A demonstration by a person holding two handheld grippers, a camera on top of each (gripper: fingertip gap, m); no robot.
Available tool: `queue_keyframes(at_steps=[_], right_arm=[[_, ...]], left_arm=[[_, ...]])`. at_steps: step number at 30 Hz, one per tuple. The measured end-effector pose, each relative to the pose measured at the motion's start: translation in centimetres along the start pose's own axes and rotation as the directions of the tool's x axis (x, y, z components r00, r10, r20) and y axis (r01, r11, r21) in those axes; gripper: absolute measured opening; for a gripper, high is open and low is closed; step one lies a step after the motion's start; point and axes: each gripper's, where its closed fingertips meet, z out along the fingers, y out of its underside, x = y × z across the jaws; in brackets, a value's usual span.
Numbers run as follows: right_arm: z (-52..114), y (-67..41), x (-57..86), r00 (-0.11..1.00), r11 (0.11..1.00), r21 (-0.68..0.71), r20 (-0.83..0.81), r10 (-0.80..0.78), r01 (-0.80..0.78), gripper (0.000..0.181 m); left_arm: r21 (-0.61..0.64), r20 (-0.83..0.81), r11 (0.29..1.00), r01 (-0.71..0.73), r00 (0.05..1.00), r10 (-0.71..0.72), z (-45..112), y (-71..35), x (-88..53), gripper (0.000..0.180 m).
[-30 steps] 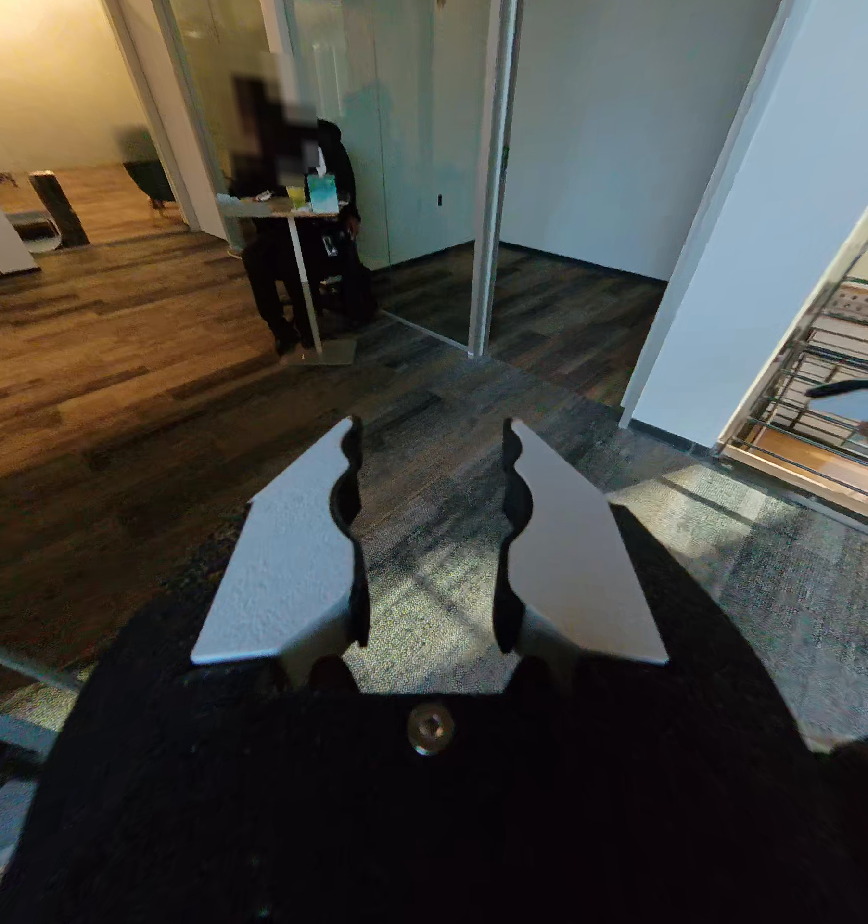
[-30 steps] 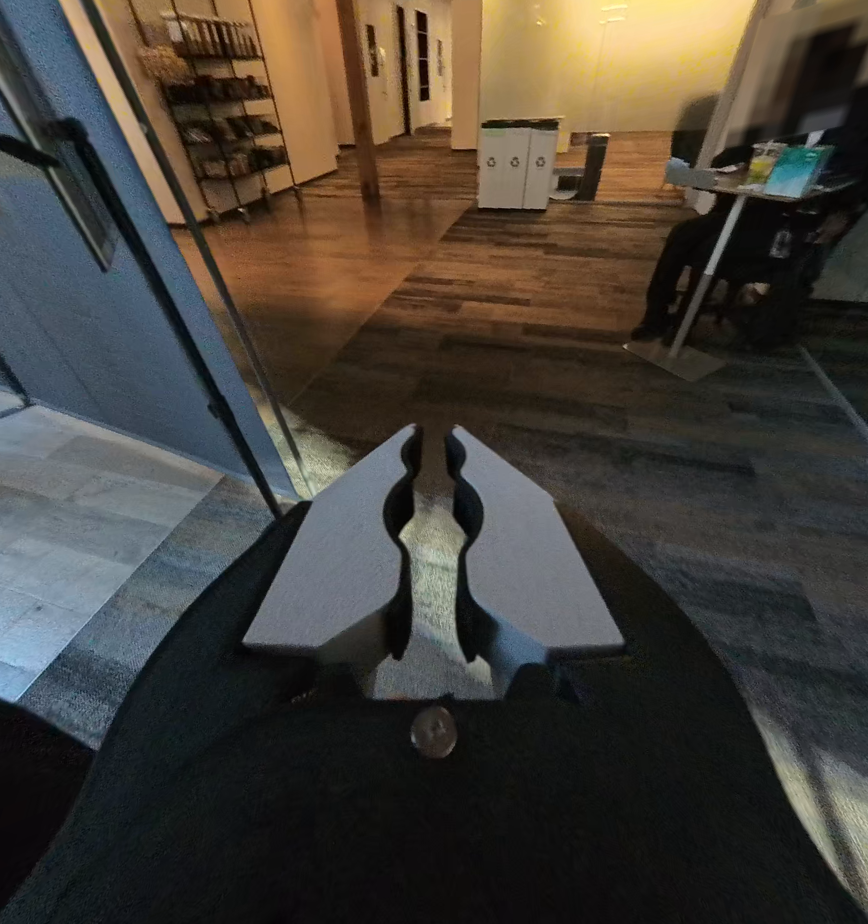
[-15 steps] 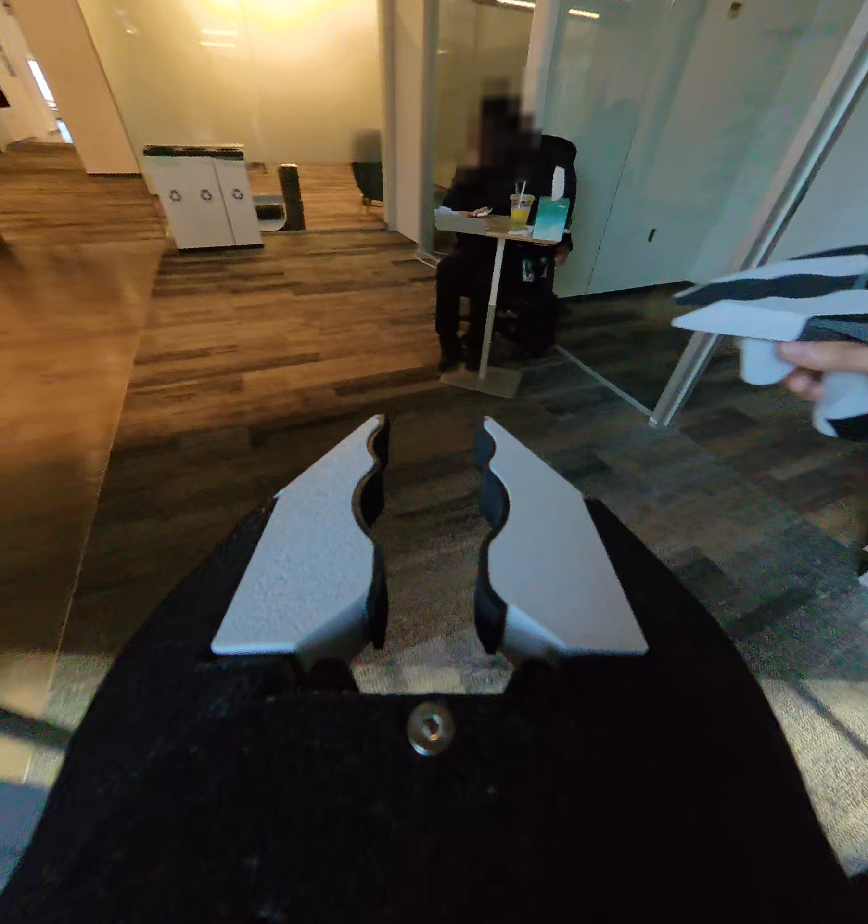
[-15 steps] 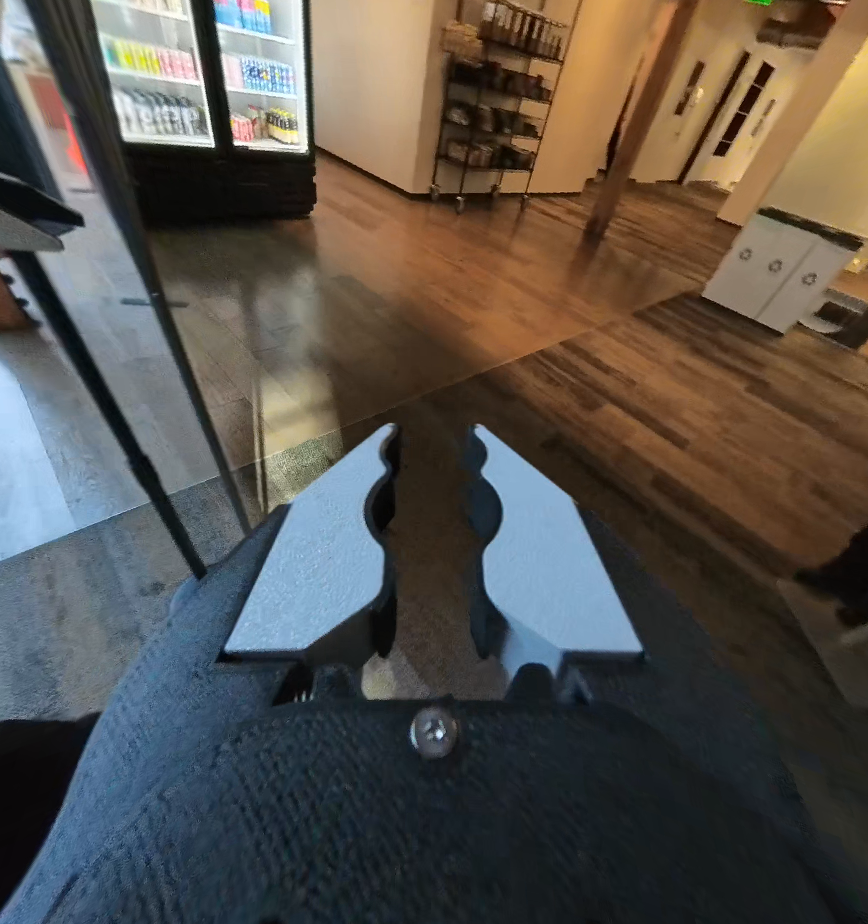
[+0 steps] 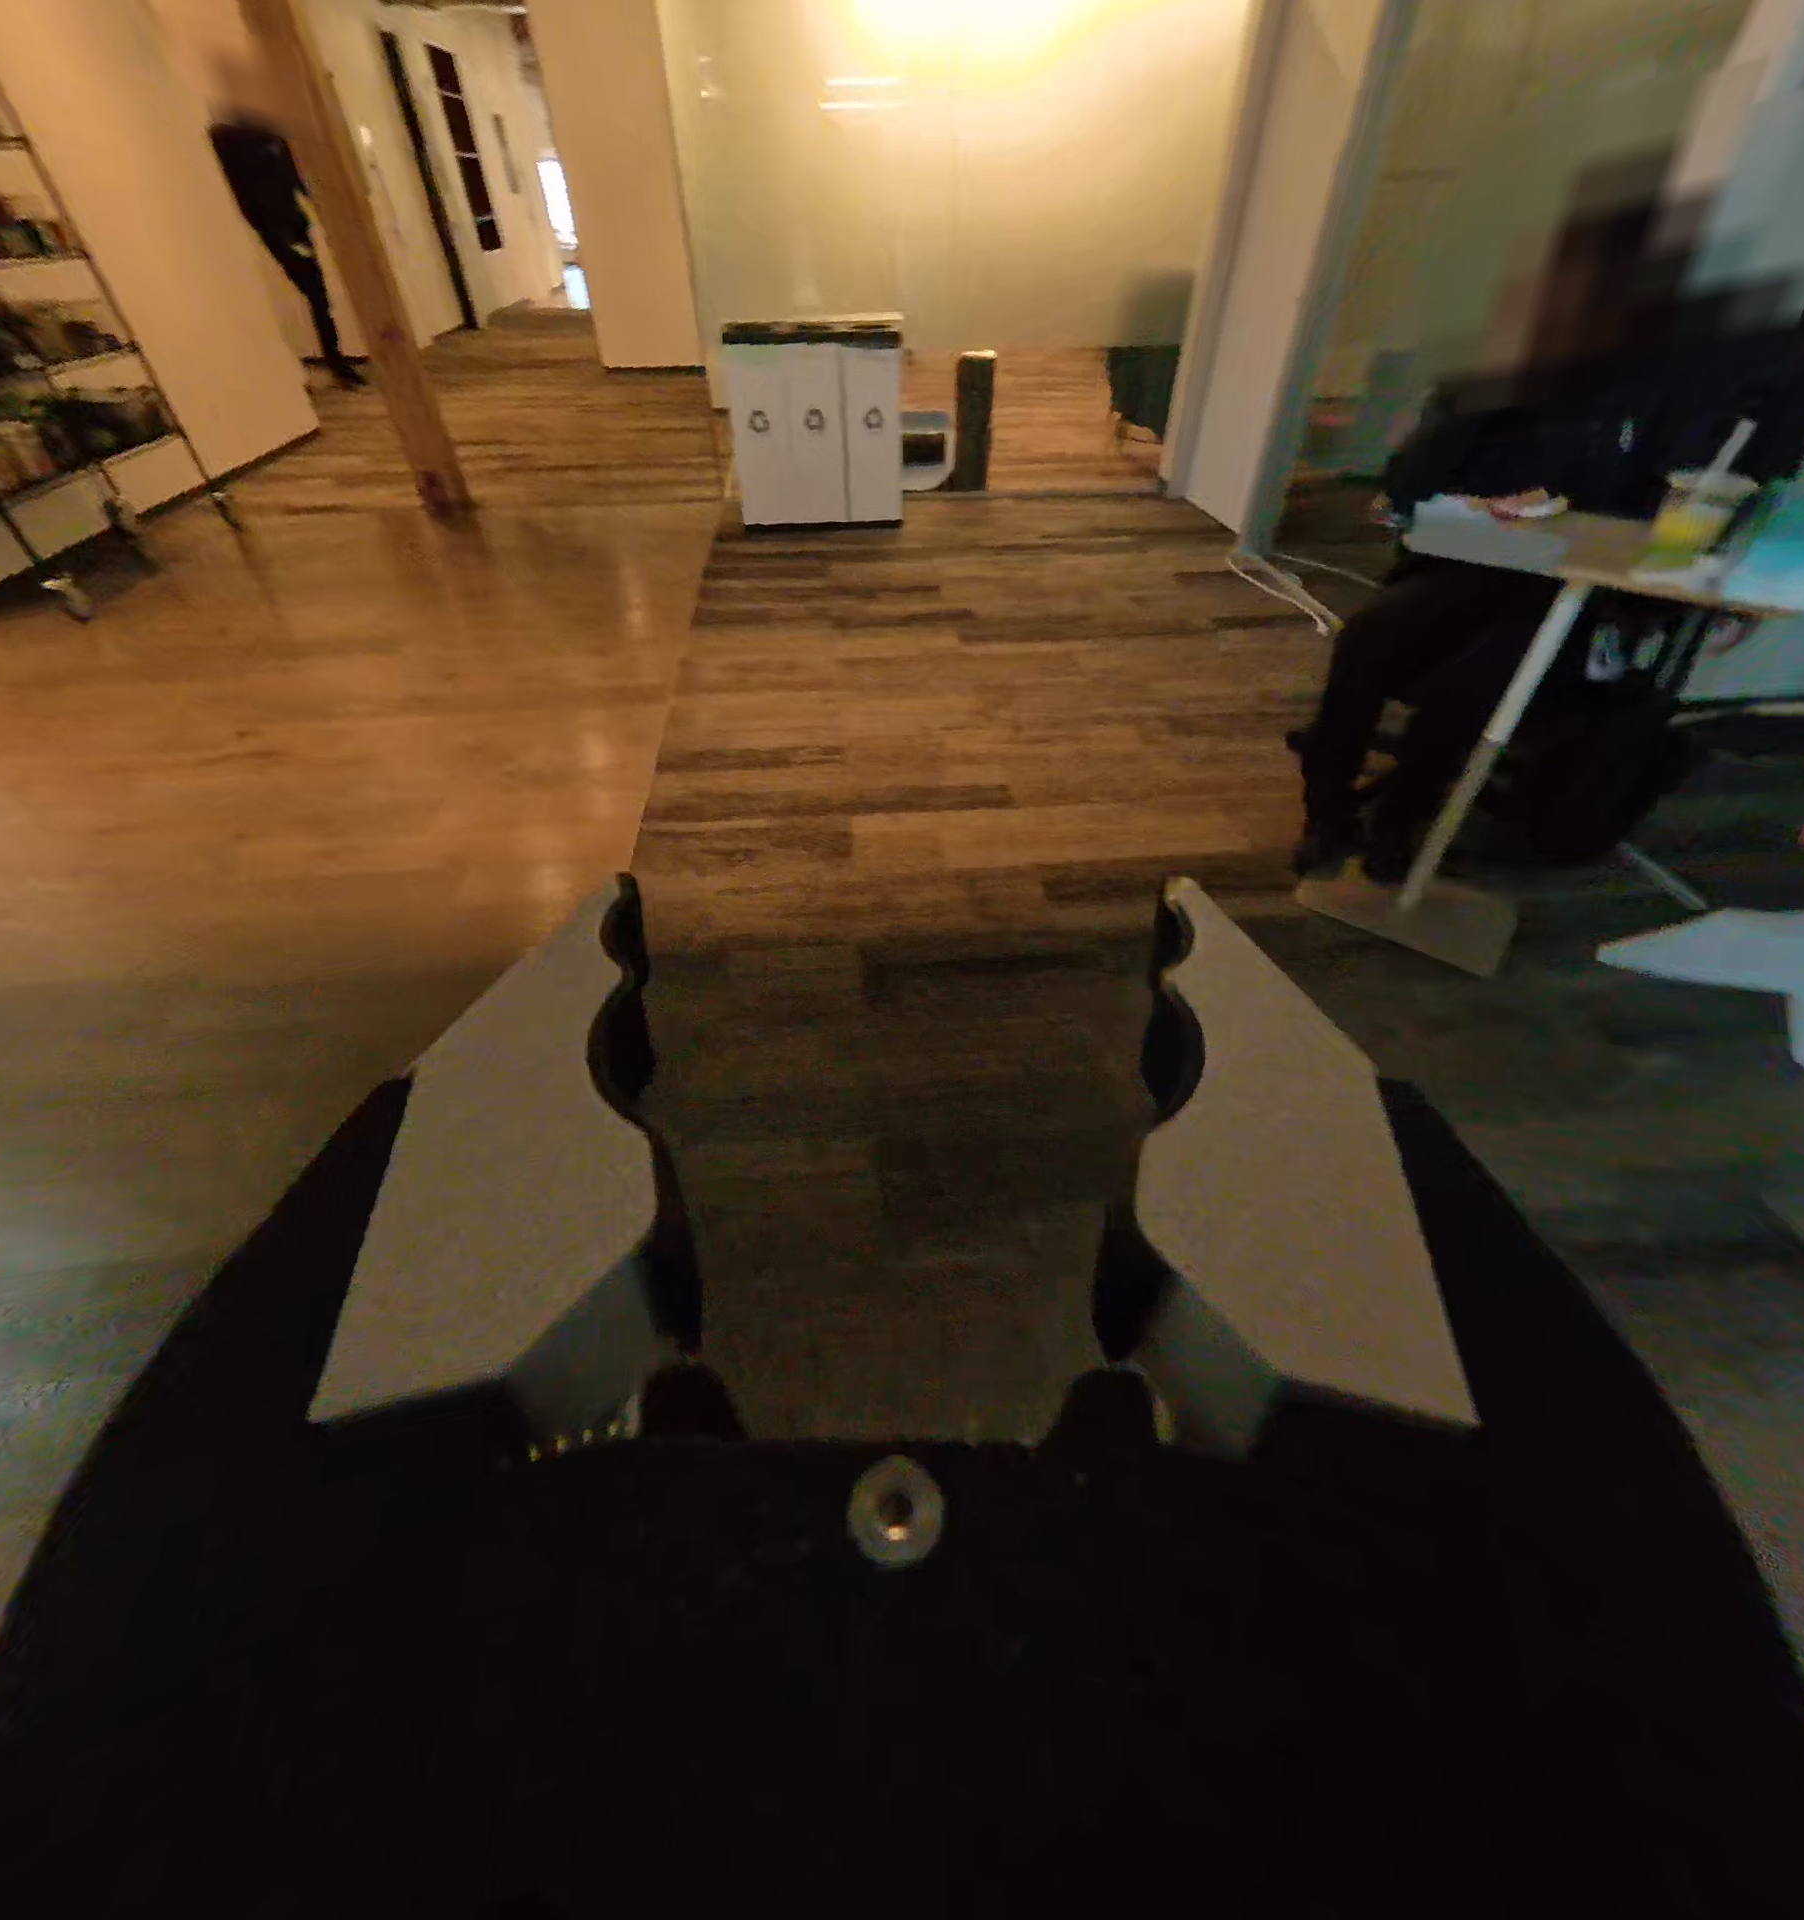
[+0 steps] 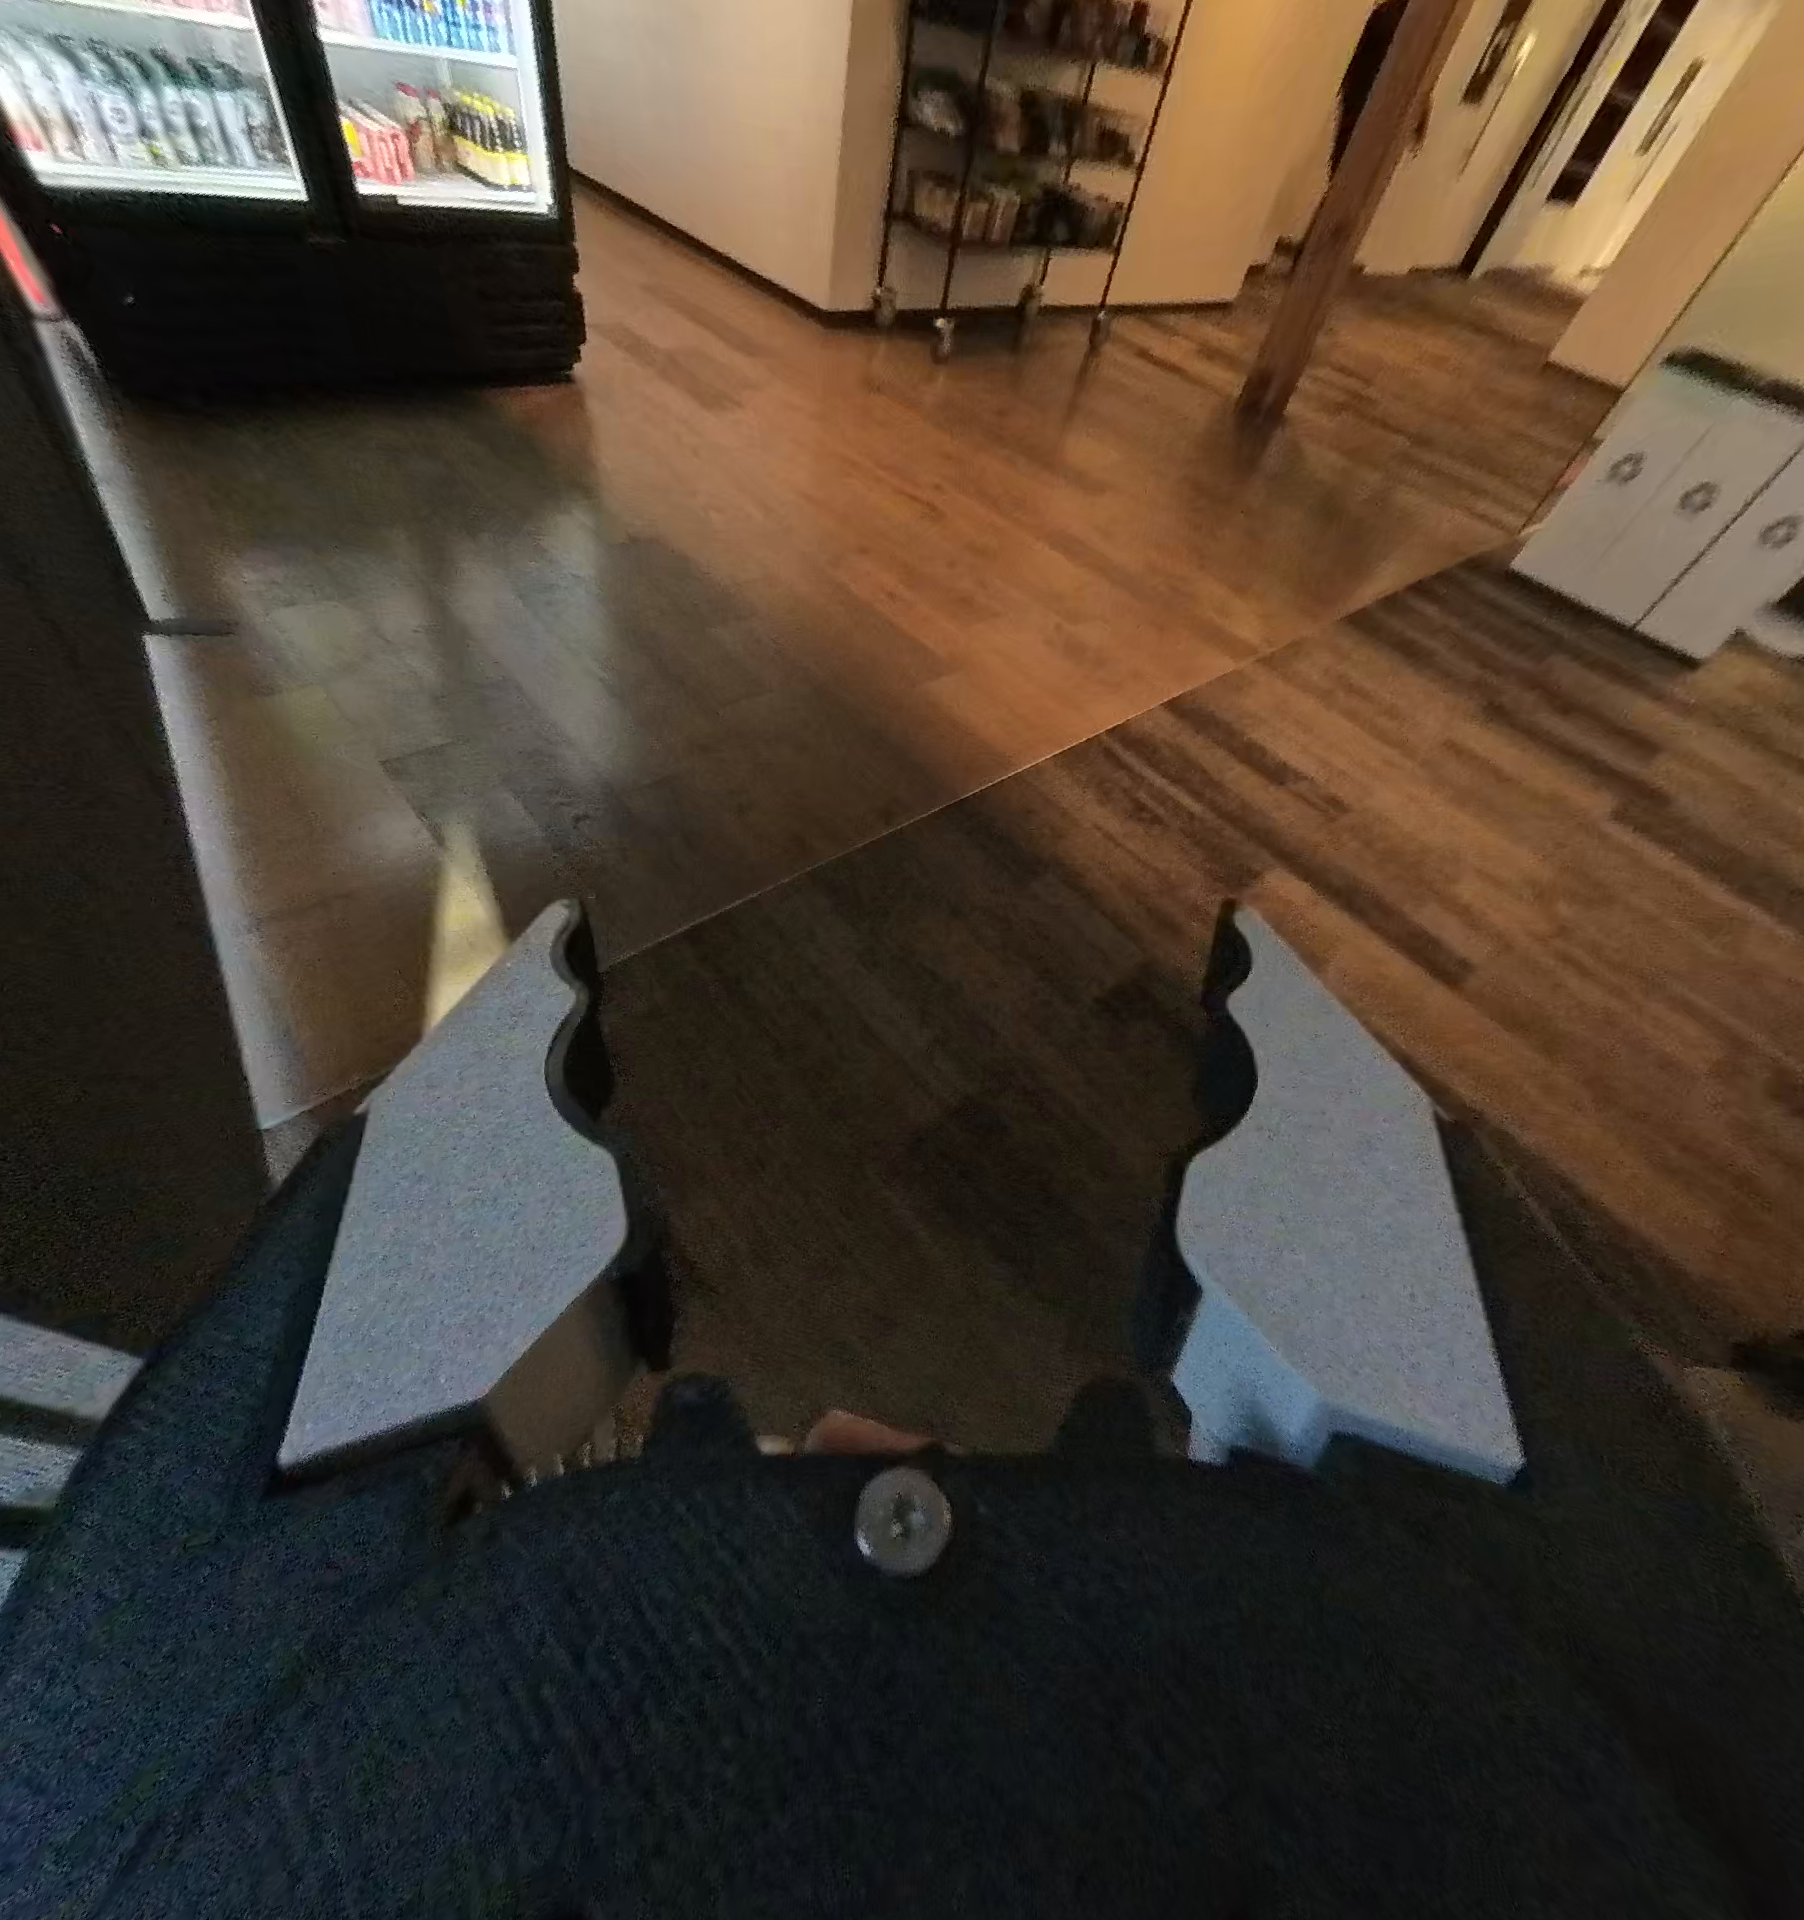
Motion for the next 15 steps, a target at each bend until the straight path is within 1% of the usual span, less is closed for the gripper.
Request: queue_keyframes(at_steps=[3, 5, 7, 8, 9, 10, 12, 15], right_arm=[[8.6, 0.5, 2.1, 0.999, 0.999, -0.02, 0.038, 0.03, -0.03, 0.118], [14.7, 0.1, 3.0, 0.998, 0.999, -0.017, 0.061, 0.03, -0.029, 0.117], [21.9, -1.4, 3.7, 0.993, 0.998, -0.001, 0.105, 0.06, -0.06, 0.113], [25.7, -2.7, 3.8, 0.987, 0.997, 0.017, 0.14, 0.073, -0.076, 0.107], [29.8, -4.2, 3.4, 0.979, 0.996, 0.032, 0.191, 0.072, -0.08, 0.105], [33.8, -5.8, 2.7, 0.967, 0.997, 0.04, 0.25, 0.057, -0.069, 0.103], [41.5, -9.7, 1.1, 0.942, 0.997, 0.07, 0.336, 0.012, -0.037, 0.102], [52.1, -15.4, -1.8, 0.908, 0.996, 0.089, 0.418, -0.008, -0.033, 0.097]], left_arm=[[0.023, 0.092, 0.999, 0.039, 0.995, -0.041, 5.4, 0.6, -7.1, 0.097], [0.047, 0.128, 0.997, 0.065, 0.989, -0.071, 8.9, 0.8, -12.0, 0.09], [0.04, 0.182, 0.997, 0.063, 0.981, -0.069, 12.0, 1.1, -17.7, 0.084], [0.033, 0.207, 0.998, 0.062, 0.976, -0.067, 13.3, 1.1, -20.5, 0.079], [0.021, 0.225, 0.997, 0.075, 0.971, -0.077, 14.4, 1.0, -23.3, 0.073], [0.006, 0.238, 0.995, 0.096, 0.967, -0.094, 15.3, 0.9, -25.8, 0.07], [0.0, 0.276, 0.992, 0.127, 0.953, -0.122, 16.2, 0.3, -30.7, 0.069], [-0.01, 0.381, 0.985, 0.17, 0.912, -0.154, 16.6, 0.3, -38.2, 0.064]])
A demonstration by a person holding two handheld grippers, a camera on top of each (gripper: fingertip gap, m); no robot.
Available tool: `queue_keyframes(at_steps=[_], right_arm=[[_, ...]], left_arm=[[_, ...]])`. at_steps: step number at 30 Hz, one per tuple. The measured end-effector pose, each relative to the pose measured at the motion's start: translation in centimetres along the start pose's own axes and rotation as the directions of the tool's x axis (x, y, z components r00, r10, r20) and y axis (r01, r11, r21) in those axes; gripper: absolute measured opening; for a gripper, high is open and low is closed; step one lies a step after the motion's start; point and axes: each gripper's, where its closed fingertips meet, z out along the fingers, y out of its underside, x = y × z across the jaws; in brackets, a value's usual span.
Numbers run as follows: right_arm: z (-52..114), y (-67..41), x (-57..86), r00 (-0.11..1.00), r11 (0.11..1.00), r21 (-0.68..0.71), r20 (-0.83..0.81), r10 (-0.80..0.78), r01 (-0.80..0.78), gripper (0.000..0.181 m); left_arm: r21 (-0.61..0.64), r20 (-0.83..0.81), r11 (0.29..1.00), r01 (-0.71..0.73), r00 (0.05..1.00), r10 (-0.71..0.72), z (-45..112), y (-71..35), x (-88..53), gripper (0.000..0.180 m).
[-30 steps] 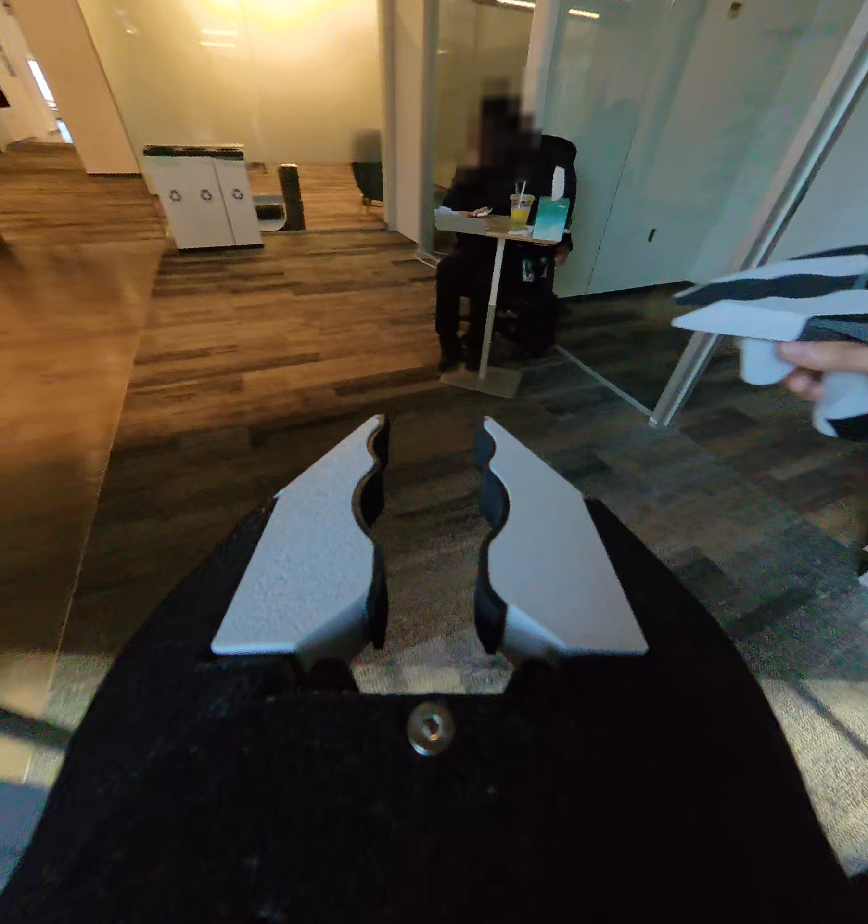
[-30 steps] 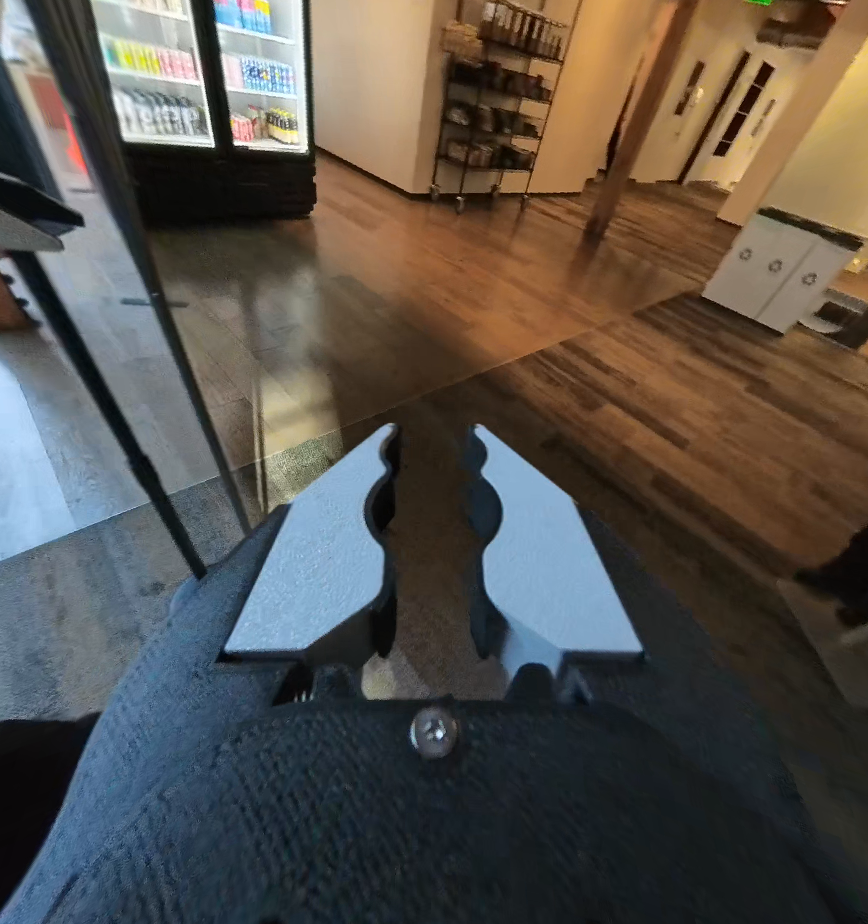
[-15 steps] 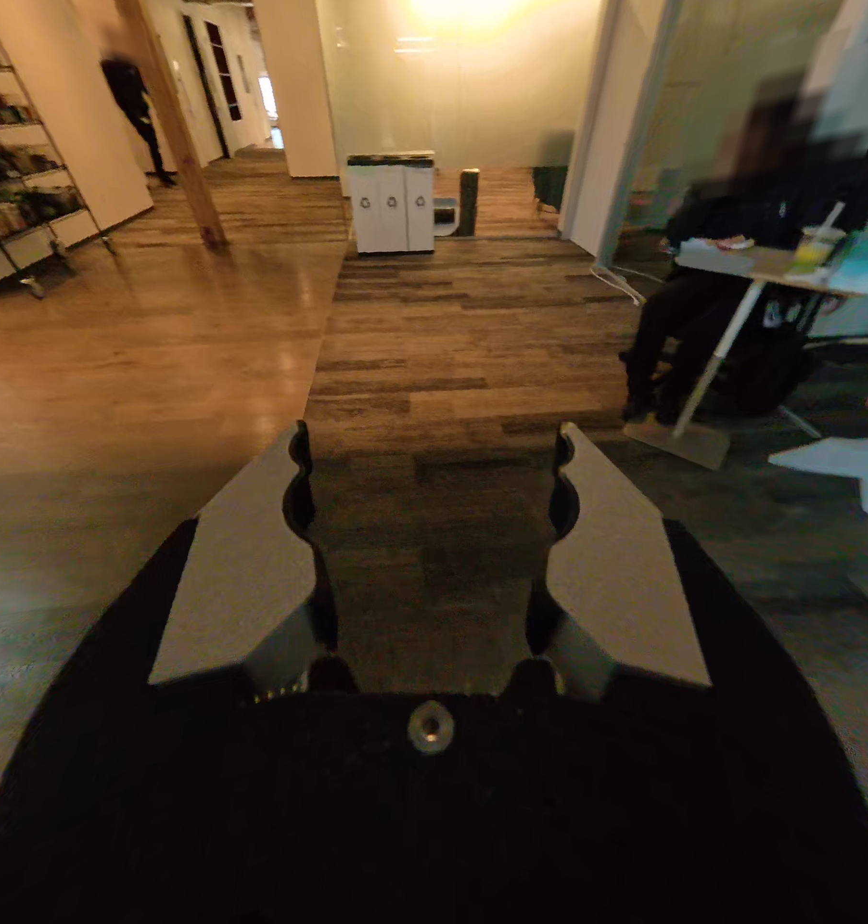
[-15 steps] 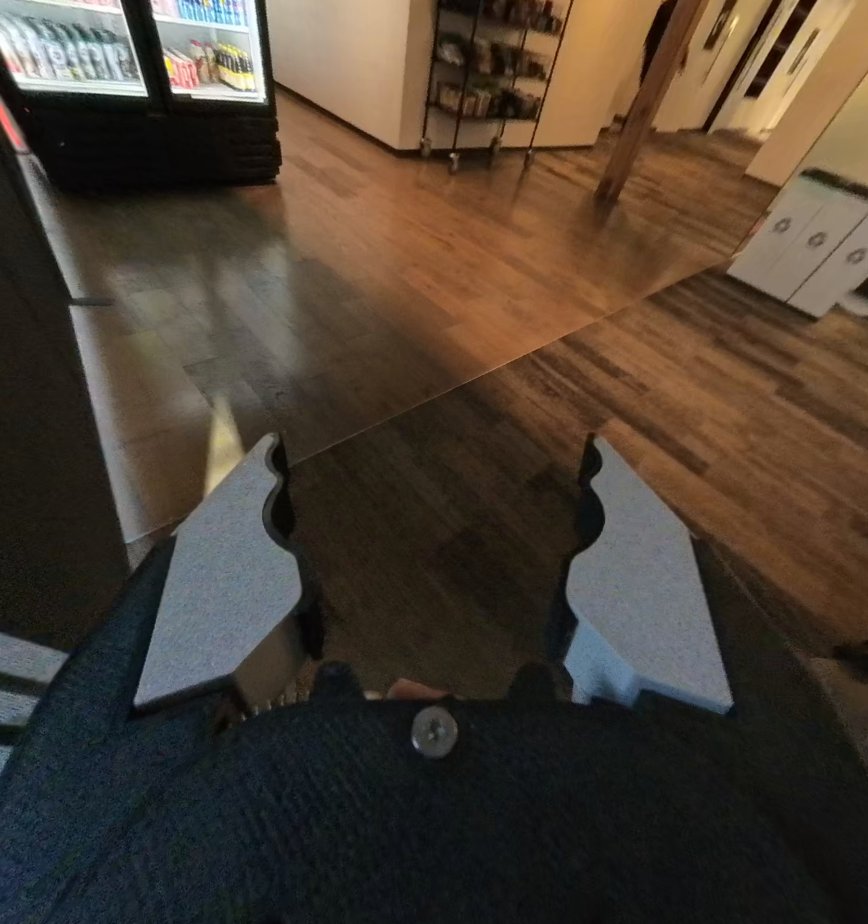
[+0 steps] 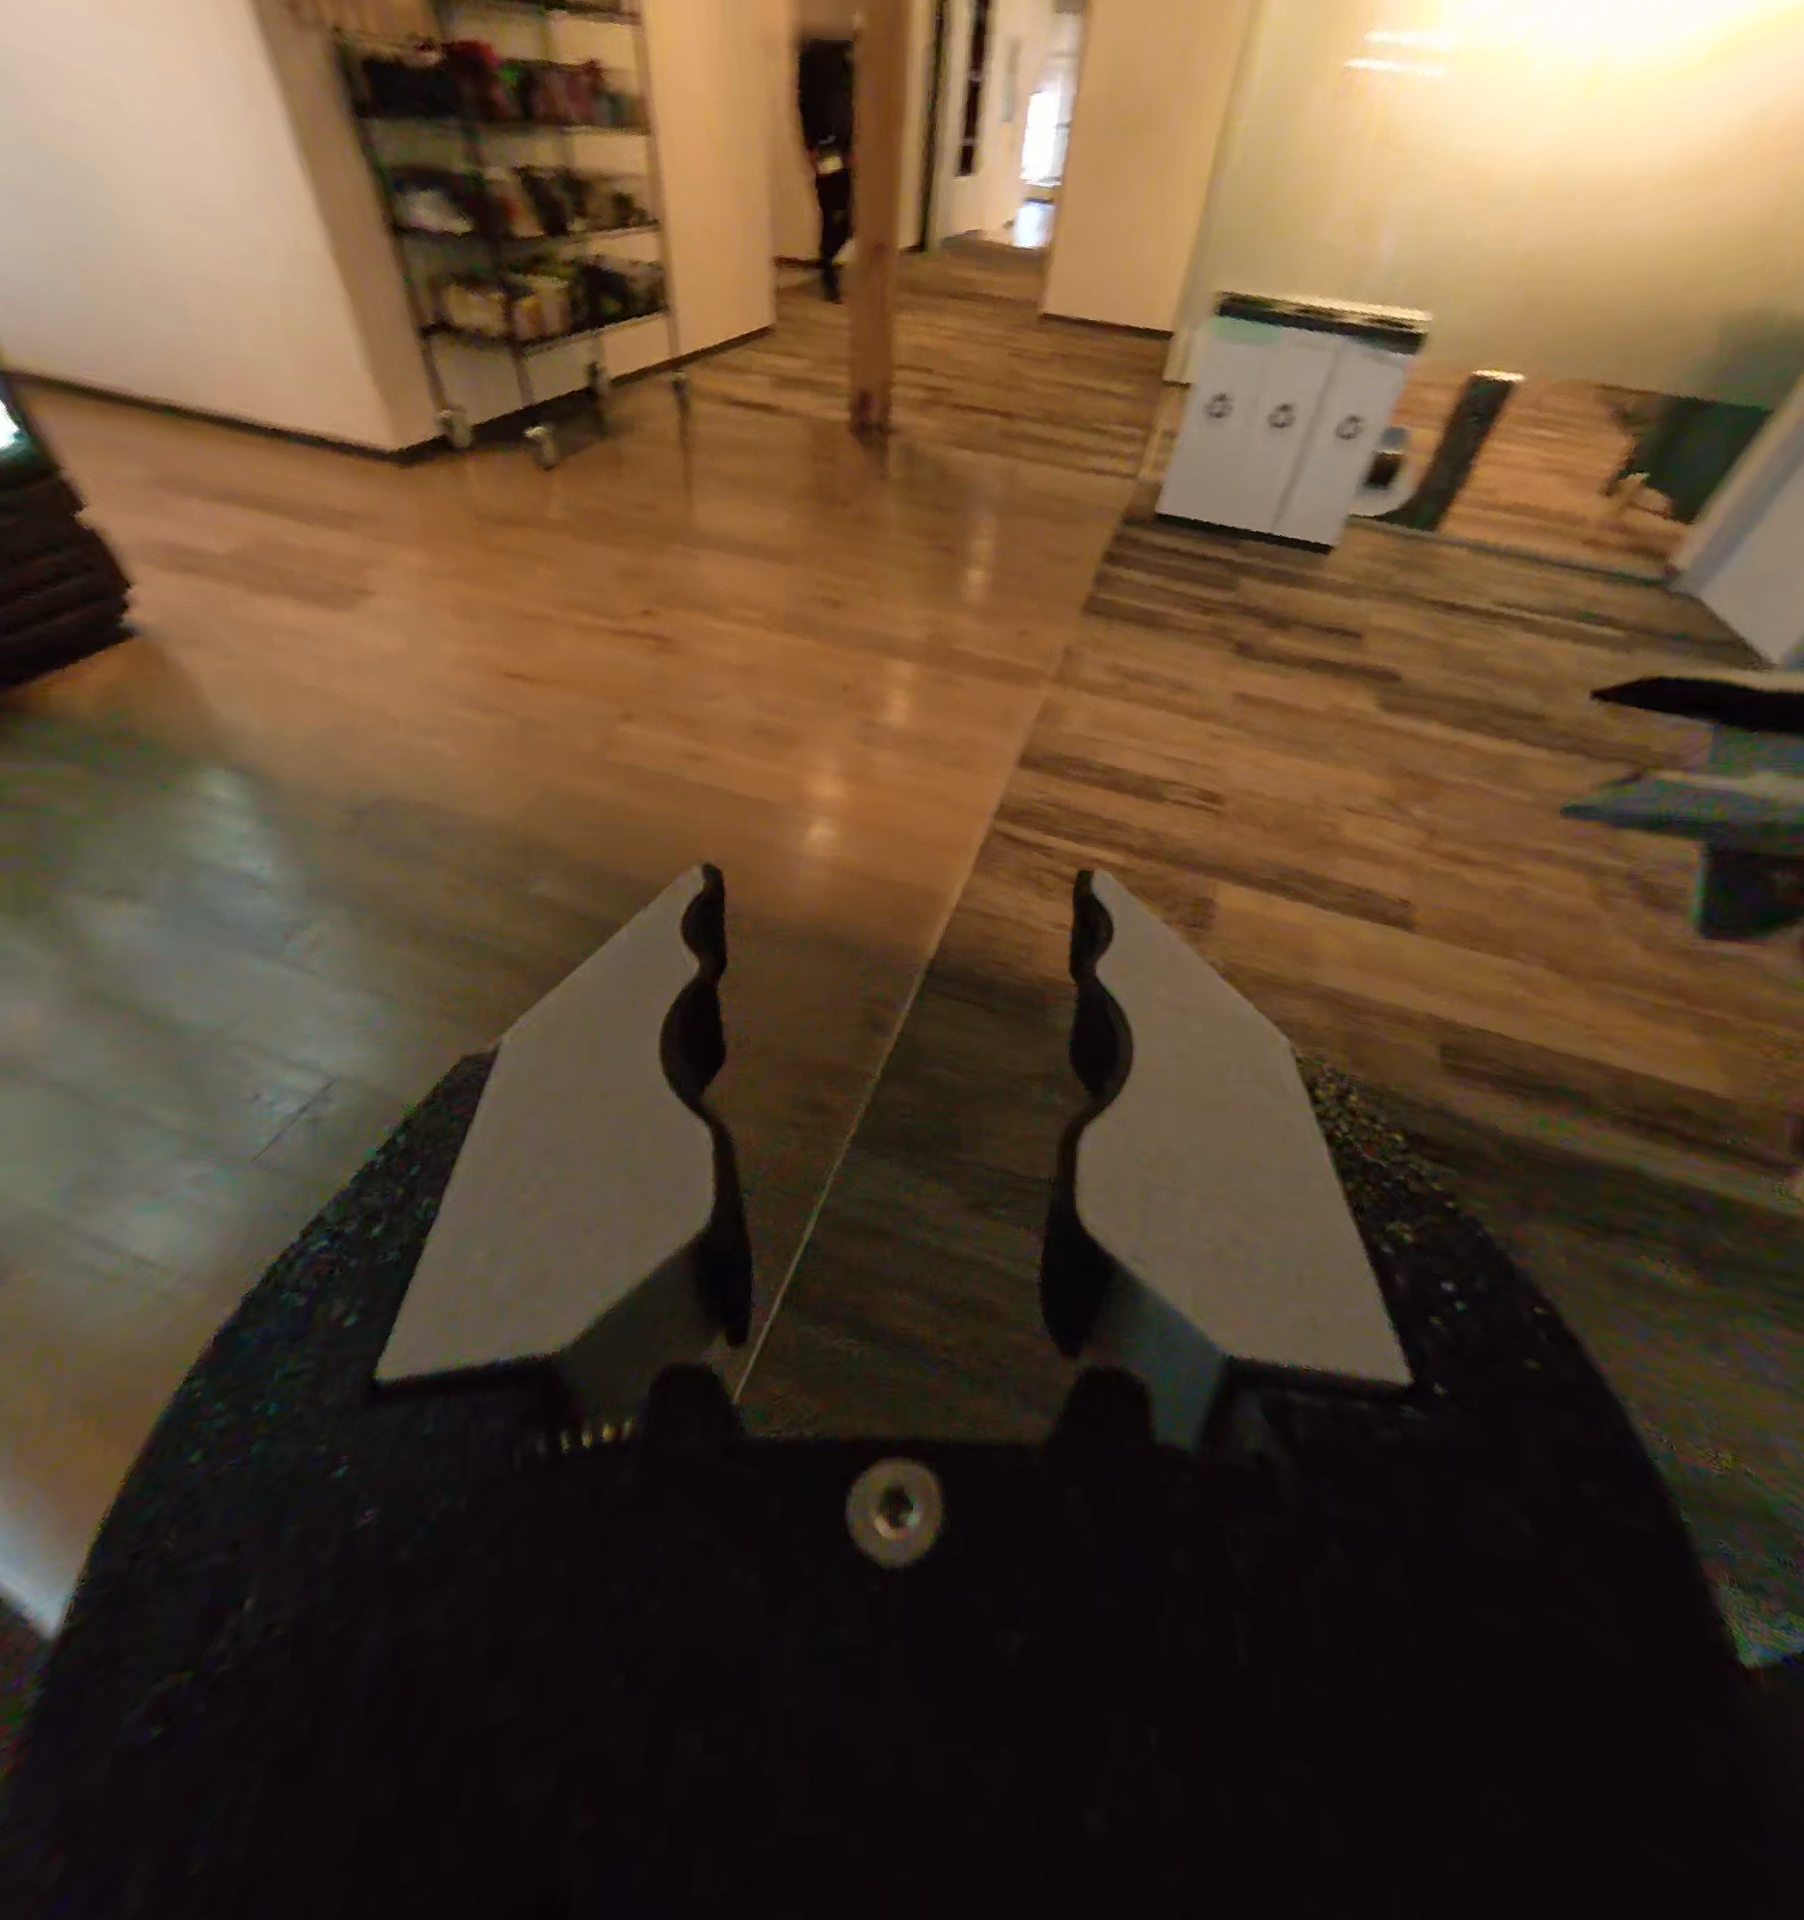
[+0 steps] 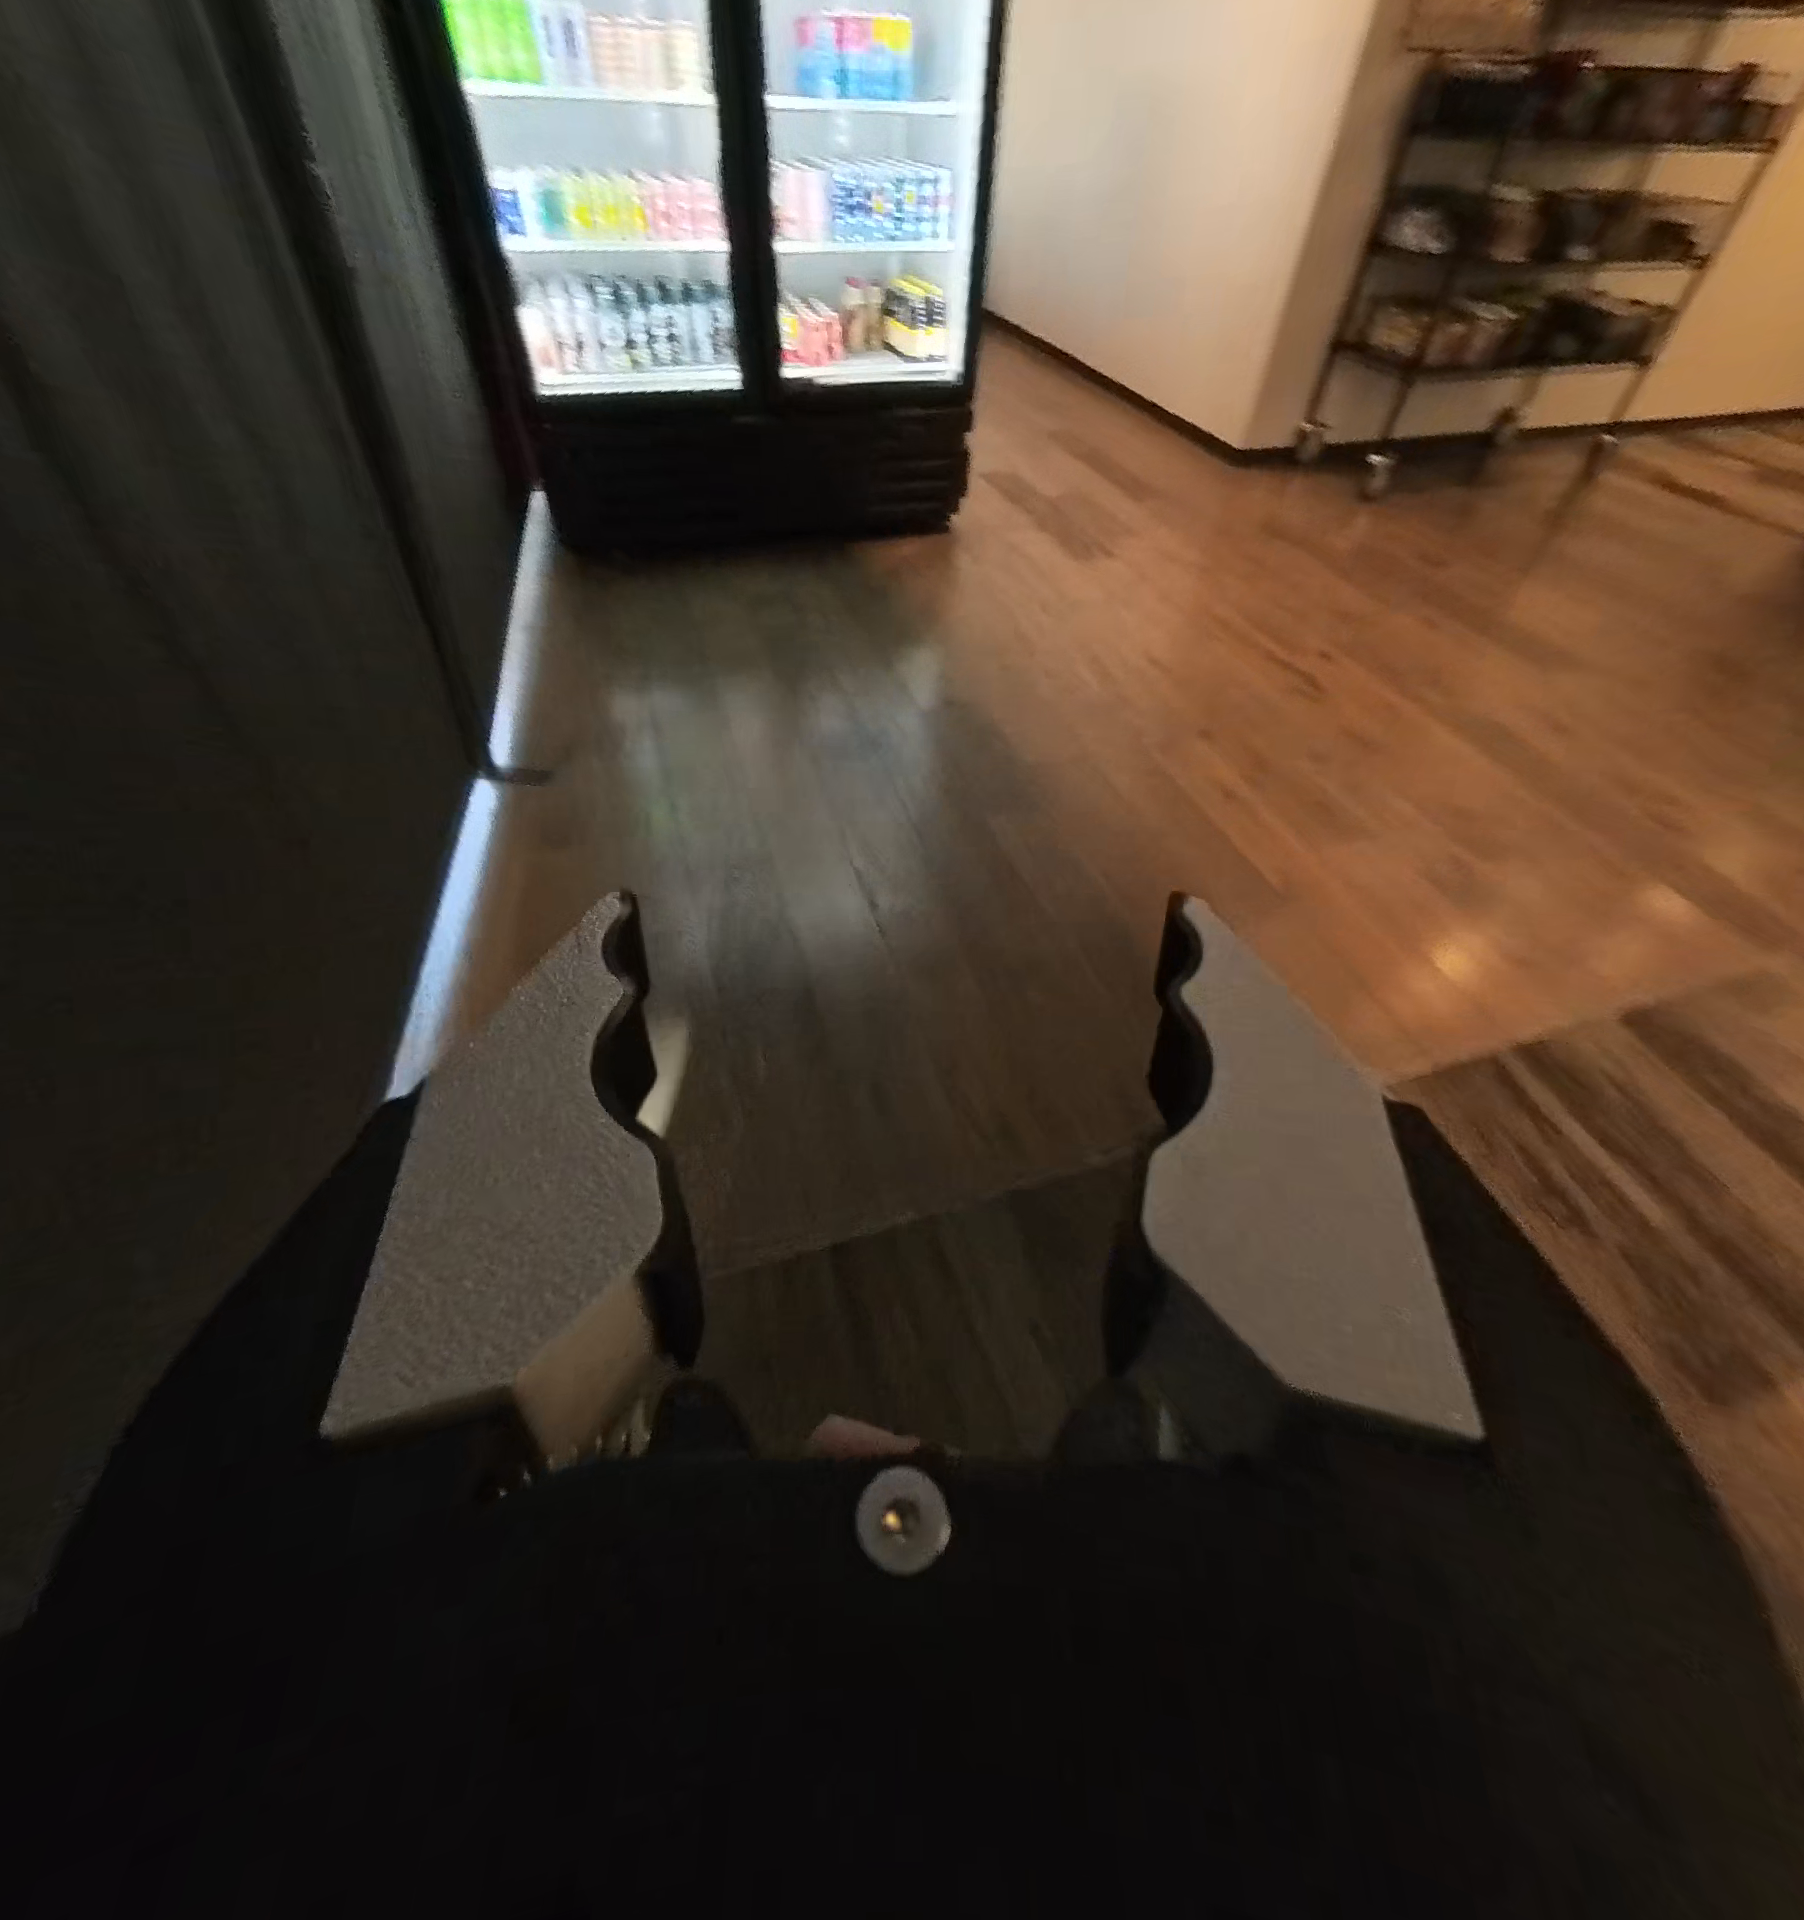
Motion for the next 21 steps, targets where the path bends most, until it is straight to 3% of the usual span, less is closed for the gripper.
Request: queue_keyframes(at_steps=[7, 10, 13, 18, 21], right_arm=[[24.2, -7.3, -0.6, 0.977, 0.994, 0.068, 0.186, -0.1, 0.089, 0.068], [32.8, -9.8, -0.7, 0.971, 0.989, 0.093, 0.199, -0.135, 0.118, 0.043], [40.9, -11.8, 0.8, 0.979, 0.991, 0.073, 0.159, -0.125, 0.114, 0.0], [52.3, -15.3, 4.1, 0.989, 0.994, 0.057, 0.11, -0.094, 0.088, 0.0], [59.0, -16.9, 6.4, 0.997, 0.997, 0.059, 0.055, -0.046, 0.042, 0.0]], left_arm=[[-0.009, 0.075, 0.998, 0.067, 0.995, -0.066, 9.7, -0.3, -14.7, 0.045], [0.01, 0.024, 0.996, 0.086, 0.996, -0.086, 16.6, -1.6, -21.1, 0.041], [0.026, -0.042, 0.993, 0.114, 0.993, -0.113, 24.4, -5.2, -27.8, 0.031], [0.059, -0.094, 0.996, 0.063, 0.994, -0.058, 35.6, -13.1, -37.8, 0.004], [0.062, -0.078, 0.998, 0.019, 0.997, -0.014, 41.1, -16.0, -43.7, 0.0]])
